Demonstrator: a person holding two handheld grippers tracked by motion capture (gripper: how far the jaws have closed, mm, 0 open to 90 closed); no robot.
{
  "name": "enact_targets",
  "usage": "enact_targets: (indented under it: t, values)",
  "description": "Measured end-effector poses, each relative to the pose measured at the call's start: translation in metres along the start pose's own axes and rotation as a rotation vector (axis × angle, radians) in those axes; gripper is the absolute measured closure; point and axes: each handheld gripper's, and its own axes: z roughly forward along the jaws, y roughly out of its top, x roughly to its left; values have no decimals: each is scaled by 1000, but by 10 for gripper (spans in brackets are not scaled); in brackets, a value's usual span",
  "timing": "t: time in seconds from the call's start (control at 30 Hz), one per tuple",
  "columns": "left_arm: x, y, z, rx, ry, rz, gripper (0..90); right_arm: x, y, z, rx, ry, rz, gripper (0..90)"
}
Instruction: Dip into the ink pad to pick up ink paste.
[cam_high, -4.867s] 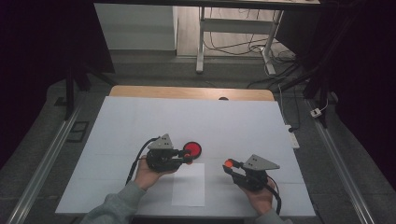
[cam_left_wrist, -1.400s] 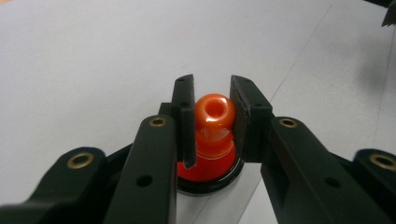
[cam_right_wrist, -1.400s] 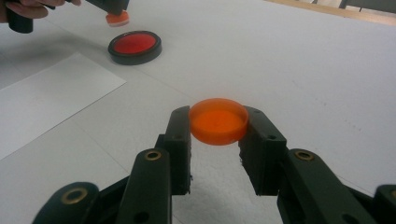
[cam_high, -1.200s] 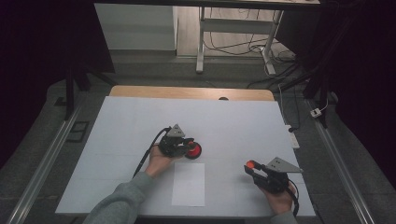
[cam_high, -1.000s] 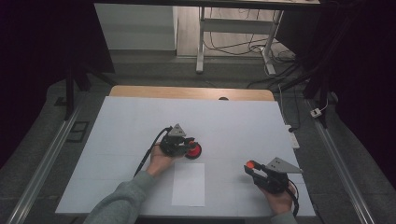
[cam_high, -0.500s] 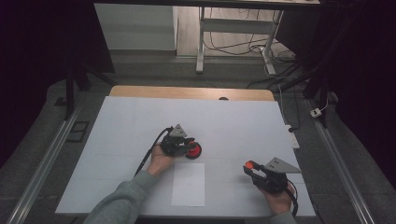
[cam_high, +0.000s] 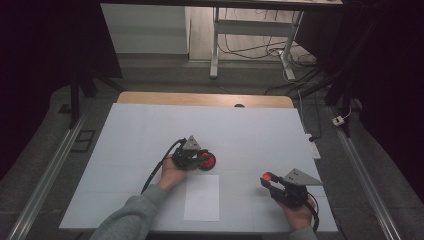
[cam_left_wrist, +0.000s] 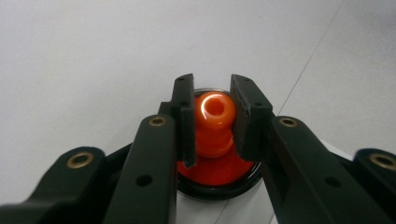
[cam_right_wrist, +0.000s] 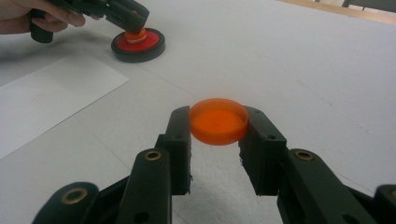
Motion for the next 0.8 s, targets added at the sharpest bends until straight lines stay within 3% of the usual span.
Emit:
enact_targets:
  t: [0.4, 0.8]
  values:
    - [-4, -2, 1, -15, 23, 39, 727, 1, 0, 1, -1, 3, -4, 647]
    - [-5, -2, 2, -12, 29, 43, 729, 2, 1, 0, -8, 5, -4, 647]
